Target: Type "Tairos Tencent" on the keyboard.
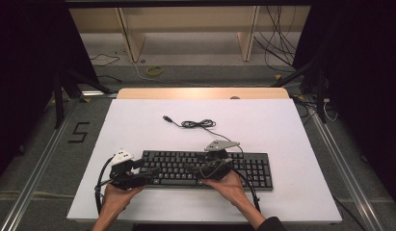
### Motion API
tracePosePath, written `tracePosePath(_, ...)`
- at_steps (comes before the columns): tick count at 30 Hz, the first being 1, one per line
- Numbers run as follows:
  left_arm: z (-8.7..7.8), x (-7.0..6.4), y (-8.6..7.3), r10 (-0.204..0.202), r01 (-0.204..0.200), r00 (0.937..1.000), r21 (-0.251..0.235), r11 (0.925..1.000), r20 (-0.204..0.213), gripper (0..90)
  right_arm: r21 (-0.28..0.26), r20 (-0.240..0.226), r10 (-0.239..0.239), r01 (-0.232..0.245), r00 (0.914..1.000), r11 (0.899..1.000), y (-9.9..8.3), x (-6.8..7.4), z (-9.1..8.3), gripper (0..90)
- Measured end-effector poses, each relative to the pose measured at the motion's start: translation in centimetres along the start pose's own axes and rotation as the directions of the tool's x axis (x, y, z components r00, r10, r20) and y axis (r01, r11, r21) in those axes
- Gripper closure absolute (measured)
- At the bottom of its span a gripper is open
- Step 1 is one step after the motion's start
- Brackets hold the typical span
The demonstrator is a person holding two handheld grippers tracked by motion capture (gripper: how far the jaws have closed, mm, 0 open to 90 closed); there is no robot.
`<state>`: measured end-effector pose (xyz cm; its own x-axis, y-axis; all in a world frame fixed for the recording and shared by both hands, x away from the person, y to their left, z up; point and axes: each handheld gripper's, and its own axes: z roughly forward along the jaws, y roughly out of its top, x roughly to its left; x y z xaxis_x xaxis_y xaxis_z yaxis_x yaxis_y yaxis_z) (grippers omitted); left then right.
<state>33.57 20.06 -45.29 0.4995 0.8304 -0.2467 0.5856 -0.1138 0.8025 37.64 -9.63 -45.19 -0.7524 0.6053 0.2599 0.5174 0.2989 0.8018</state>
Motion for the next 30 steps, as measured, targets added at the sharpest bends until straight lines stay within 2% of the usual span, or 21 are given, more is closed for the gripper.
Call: tracePosePath(30,-0.5,0.2,-0.2,-0.005,0.005,0.9999,-0.001,1.0000,-0.009,26.7,0.017,-0.010,0.002,-0.002,0.9999,1.000,0.4,0.4,1.4,39.7)
